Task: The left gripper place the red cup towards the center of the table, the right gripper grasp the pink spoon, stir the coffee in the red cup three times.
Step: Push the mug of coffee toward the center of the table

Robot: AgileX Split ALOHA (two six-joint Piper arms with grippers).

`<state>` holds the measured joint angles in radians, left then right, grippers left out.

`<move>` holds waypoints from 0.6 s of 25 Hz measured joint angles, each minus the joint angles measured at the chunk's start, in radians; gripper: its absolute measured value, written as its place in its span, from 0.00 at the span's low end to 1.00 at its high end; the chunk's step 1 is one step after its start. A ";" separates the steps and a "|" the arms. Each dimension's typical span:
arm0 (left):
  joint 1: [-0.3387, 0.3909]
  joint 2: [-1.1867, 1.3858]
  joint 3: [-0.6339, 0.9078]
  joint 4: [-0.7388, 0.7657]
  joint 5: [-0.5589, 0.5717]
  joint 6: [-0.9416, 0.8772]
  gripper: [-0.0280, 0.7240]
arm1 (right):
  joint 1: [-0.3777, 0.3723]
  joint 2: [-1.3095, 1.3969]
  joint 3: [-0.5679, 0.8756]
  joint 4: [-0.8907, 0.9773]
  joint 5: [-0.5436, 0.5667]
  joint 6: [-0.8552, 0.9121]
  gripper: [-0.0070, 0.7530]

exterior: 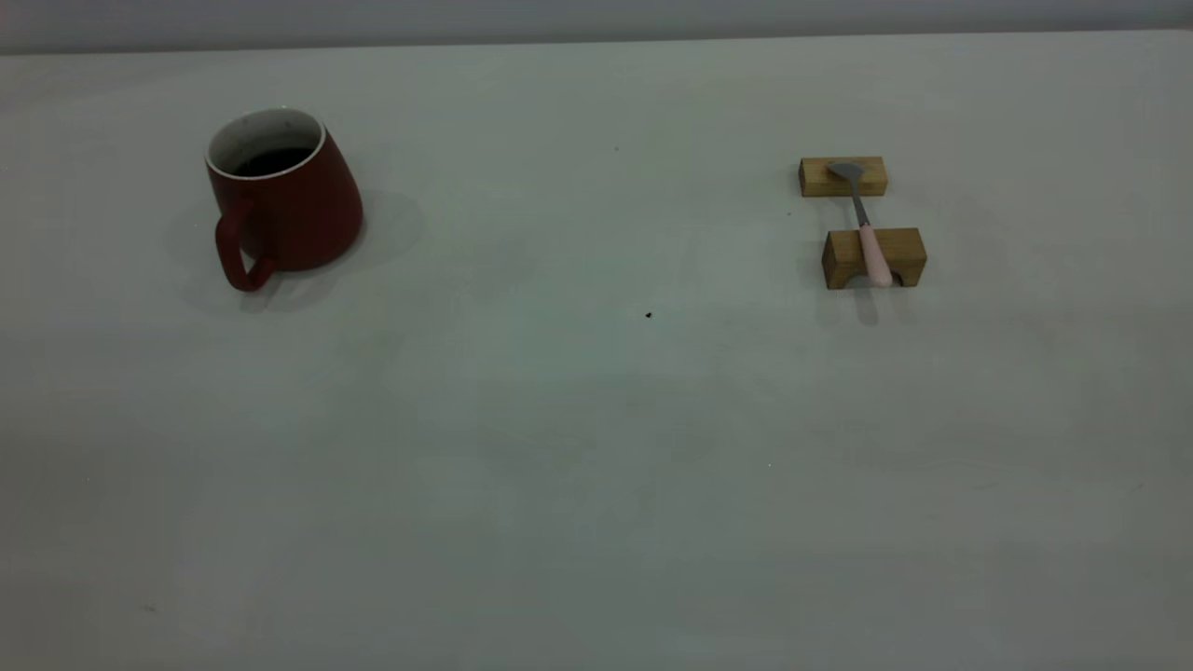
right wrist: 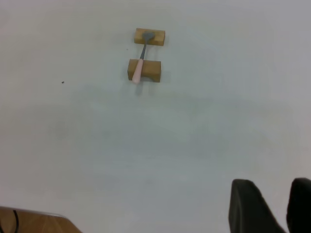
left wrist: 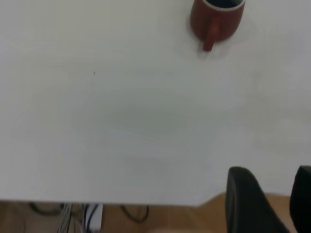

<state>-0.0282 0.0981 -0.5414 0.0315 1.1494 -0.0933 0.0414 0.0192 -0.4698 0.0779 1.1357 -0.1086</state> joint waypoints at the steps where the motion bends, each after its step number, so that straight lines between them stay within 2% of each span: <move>1: 0.000 0.043 -0.014 -0.001 -0.001 -0.001 0.43 | 0.000 0.000 0.000 0.000 0.000 0.000 0.32; 4: 0.000 0.224 -0.063 0.005 -0.026 -0.004 0.43 | 0.000 0.000 0.000 0.000 0.000 0.000 0.32; 8: 0.000 0.475 -0.114 0.032 -0.143 -0.005 0.48 | 0.000 0.000 0.000 0.000 0.000 0.000 0.32; 10: 0.000 0.615 -0.133 0.039 -0.218 -0.005 0.57 | 0.000 0.000 0.000 0.000 0.000 0.000 0.32; 14: 0.000 0.892 -0.182 0.044 -0.393 -0.003 0.86 | 0.000 0.000 0.000 0.000 0.000 0.000 0.32; 15: 0.000 0.952 -0.196 0.044 -0.430 -0.002 0.91 | 0.000 0.000 0.000 0.000 0.000 0.000 0.32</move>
<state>-0.0282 1.0500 -0.7372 0.0753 0.7199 -0.0954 0.0414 0.0192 -0.4698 0.0779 1.1357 -0.1086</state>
